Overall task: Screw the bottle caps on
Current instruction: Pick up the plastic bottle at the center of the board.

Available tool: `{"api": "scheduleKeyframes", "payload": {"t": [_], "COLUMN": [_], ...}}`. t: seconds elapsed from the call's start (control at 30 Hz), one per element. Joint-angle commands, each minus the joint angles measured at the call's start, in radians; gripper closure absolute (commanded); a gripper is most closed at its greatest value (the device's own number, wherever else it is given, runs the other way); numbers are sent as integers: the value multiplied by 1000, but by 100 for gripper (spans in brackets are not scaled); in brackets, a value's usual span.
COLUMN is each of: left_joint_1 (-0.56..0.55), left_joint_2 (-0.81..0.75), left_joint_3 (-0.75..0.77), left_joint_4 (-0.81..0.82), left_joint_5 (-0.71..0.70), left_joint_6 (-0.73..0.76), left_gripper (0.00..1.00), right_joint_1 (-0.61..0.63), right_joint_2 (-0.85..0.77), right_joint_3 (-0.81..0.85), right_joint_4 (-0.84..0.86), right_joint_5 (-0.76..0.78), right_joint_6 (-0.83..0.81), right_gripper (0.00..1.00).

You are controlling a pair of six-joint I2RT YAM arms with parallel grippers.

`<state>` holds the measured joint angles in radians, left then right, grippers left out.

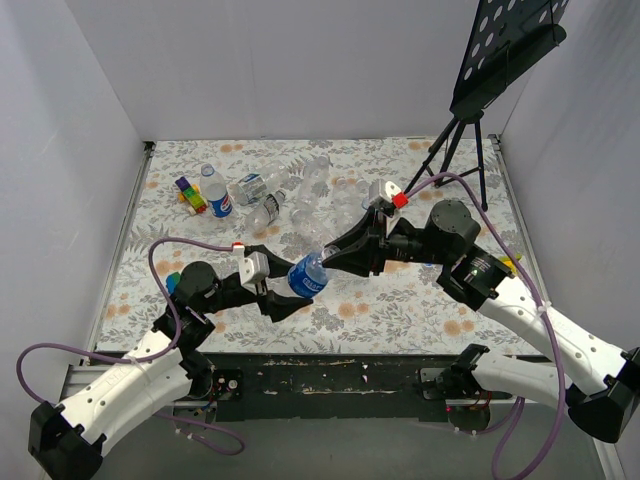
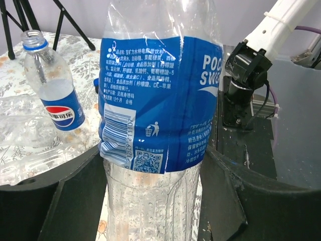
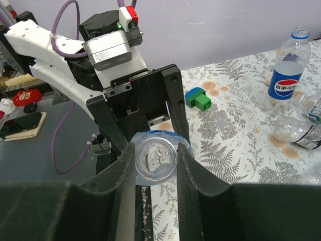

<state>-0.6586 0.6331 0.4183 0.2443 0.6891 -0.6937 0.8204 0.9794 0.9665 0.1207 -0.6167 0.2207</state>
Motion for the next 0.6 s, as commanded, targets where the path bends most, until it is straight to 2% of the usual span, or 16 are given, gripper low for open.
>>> {"api": "scheduleKeyframes", "payload": {"t": [0.0, 0.03, 0.07, 0.17, 0.37, 0.57], "left_joint_1": [4, 2, 2, 2, 4, 2], "left_joint_2": [16, 26, 39, 76, 102, 96], "left_joint_3": [28, 42, 54, 83, 88, 73], "left_joint_4": [-52, -80, -100, -140, -135, -100], "left_joint_5": [4, 3, 1, 32, 72, 50], "left_joint_6": [20, 26, 25, 28, 23, 2], "left_gripper": [42, 26, 17, 4, 2, 2], "right_joint_1": [6, 6, 6, 8, 22, 59], "right_joint_2": [5, 13, 22, 56, 119, 163], "right_joint_3": [50, 63, 75, 115, 147, 158], "right_joint_4": [-24, -47, -76, -163, -220, -233], "right_joint_5": [0, -5, -9, -23, -61, -29], "right_joint_6": [-50, -72, -90, -139, -187, -207], "right_gripper": [99, 99, 99, 99, 99, 99]}}
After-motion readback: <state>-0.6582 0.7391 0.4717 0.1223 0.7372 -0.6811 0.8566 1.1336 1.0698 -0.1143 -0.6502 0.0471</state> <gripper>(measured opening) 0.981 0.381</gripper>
